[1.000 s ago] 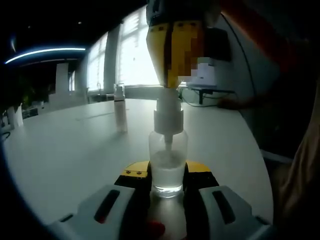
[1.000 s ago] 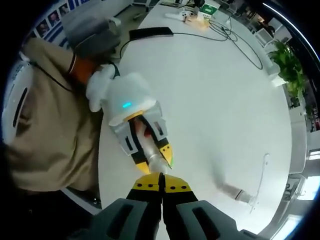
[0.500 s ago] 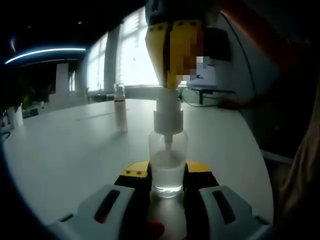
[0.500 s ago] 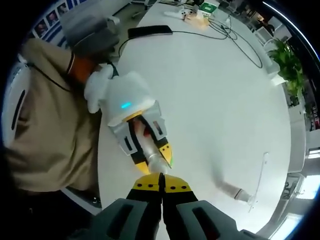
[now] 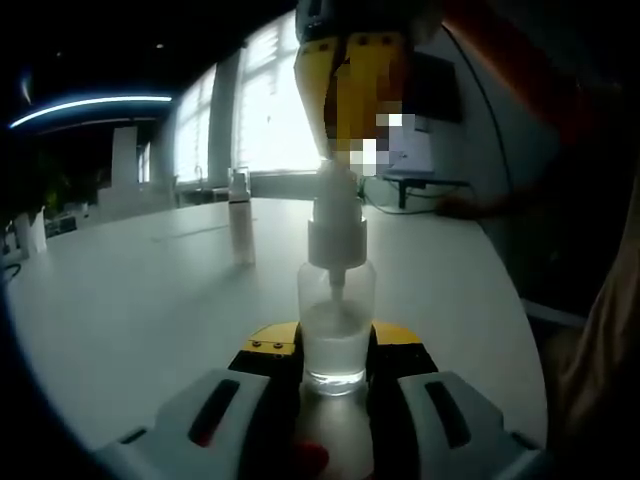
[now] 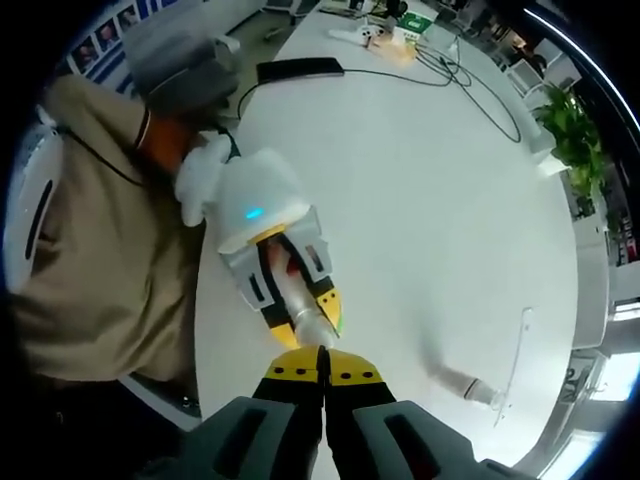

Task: Clamp pump bottle remove cover press pump head put on cover

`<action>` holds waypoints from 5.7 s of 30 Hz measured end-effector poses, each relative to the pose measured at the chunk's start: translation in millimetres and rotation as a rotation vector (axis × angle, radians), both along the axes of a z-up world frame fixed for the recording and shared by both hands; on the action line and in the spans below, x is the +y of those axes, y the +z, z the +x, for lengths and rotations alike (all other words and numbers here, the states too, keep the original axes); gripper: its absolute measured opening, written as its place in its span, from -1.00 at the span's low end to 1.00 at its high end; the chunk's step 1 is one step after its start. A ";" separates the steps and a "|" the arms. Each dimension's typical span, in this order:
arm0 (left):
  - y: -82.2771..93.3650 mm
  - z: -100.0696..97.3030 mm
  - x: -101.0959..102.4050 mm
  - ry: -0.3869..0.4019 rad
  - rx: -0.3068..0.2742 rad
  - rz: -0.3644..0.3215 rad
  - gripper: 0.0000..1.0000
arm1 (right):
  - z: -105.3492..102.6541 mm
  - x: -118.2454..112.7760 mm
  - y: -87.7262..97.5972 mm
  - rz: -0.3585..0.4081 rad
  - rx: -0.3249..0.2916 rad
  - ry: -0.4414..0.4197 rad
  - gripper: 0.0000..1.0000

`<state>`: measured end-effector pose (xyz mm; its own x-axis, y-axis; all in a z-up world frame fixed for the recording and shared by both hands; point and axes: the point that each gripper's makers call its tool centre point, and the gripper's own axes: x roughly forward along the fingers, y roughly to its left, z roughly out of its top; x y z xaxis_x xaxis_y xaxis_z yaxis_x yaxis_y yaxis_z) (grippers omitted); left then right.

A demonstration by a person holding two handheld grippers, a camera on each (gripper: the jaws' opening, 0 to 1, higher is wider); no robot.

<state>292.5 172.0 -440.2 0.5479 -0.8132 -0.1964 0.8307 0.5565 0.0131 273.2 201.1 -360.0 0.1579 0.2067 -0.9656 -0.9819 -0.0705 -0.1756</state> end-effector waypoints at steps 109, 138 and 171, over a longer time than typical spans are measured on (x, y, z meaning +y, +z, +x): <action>0.0 0.3 -0.5 -0.003 -0.001 0.000 -0.69 | 0.1 0.1 -3.6 -0.077 -0.005 0.002 -1.00; 0.1 -0.1 -0.6 -0.003 -0.005 0.001 -0.69 | 0.4 0.7 -0.7 -0.057 -0.010 0.023 -1.00; 0.4 -0.9 -1.1 -0.004 -0.003 0.000 -0.69 | 0.5 1.4 -4.5 -0.075 -0.002 0.026 -1.00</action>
<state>291.6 170.8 -439.8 0.5453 -0.8153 -0.1950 0.8328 0.5533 0.0155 273.7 202.5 -364.5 0.1551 0.1375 -0.9783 -0.9793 -0.1088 -0.1706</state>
